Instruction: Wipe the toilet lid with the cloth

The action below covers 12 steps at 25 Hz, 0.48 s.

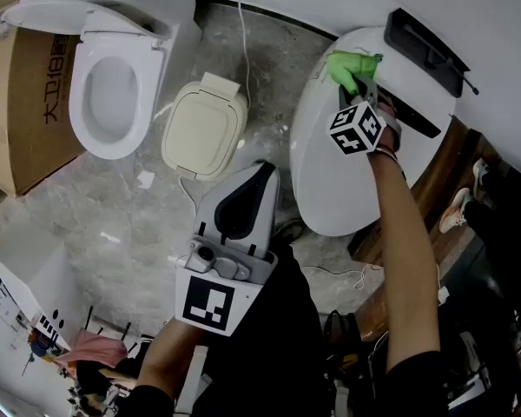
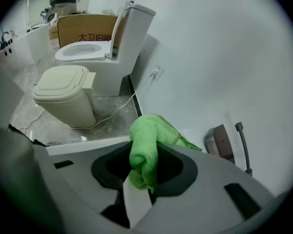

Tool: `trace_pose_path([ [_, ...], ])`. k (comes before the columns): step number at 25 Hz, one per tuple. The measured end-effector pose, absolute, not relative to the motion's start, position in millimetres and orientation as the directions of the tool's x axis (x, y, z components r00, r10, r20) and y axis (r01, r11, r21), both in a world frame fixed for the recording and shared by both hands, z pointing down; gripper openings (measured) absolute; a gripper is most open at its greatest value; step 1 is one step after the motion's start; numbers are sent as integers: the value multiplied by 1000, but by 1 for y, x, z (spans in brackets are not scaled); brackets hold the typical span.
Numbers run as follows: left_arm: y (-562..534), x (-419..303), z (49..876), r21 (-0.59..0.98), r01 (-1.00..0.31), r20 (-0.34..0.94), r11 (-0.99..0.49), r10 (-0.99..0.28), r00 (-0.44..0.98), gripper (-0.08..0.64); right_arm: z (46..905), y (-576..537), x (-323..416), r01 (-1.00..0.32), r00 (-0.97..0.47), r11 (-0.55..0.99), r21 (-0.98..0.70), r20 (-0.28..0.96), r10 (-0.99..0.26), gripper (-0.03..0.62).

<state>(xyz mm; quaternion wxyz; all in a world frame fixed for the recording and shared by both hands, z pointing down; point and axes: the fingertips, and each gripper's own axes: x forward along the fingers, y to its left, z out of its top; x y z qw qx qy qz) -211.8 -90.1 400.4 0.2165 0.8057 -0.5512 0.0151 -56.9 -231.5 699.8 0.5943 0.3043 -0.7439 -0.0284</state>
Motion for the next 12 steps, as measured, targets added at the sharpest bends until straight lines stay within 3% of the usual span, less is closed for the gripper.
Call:
trace_pose_path([
  [12,-60,-180,392,326,-889,249,-321,-878,408,9,710,-160,-53,-423,-179,848,318,889,-422,130],
])
